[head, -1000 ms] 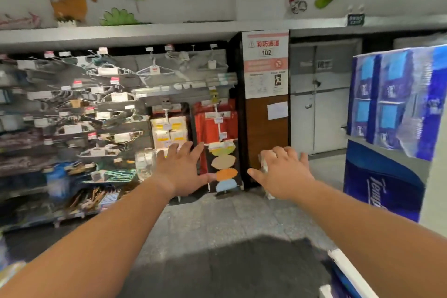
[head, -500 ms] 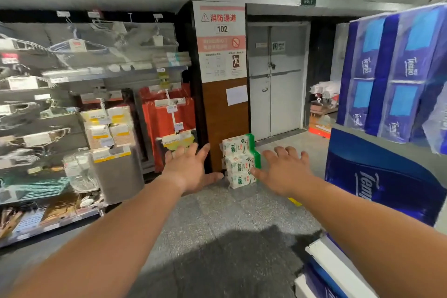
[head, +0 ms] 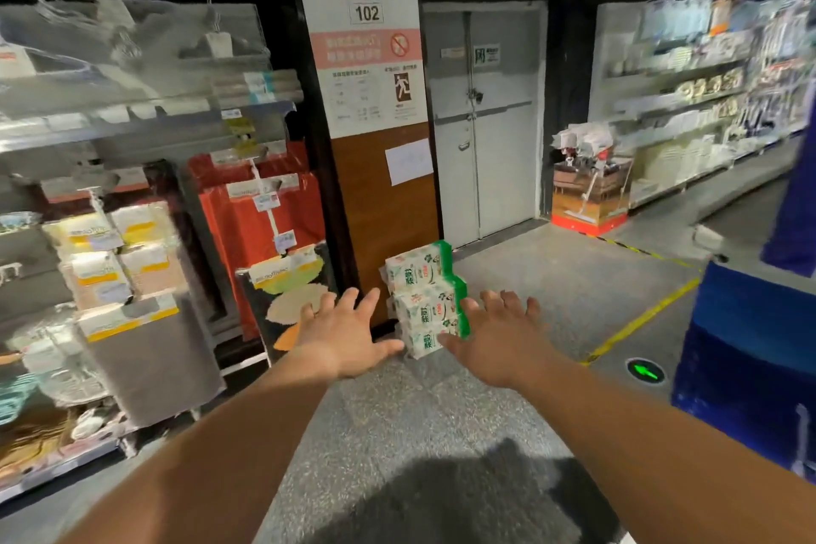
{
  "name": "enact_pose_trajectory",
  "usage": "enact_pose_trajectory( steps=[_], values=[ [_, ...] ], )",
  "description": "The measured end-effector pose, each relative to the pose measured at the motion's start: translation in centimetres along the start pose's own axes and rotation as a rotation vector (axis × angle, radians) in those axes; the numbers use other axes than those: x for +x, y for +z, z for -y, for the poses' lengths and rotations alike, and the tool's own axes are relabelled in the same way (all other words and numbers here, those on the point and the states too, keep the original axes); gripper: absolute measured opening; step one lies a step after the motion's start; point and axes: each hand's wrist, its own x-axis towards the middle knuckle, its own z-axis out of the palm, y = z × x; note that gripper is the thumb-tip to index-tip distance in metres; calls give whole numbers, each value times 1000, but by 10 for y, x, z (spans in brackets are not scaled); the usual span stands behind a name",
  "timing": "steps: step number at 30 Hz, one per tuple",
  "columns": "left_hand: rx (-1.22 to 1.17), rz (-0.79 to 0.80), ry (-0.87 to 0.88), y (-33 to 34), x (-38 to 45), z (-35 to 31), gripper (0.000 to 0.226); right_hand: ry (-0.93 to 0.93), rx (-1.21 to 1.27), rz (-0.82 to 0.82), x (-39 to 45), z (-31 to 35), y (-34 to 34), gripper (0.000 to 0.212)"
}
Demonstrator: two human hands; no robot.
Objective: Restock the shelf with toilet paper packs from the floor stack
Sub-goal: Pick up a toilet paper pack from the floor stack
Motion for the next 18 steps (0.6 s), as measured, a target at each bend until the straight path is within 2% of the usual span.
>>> enact_pose_trajectory(
  steps=[9, 18],
  values=[
    [-51, 59, -53, 6, 199, 7, 97, -3, 39, 103, 210, -39, 39, 77],
    [-101, 130, -14, 67, 408, 11, 96, -3, 15, 103, 394, -75, 89, 73]
  ],
)
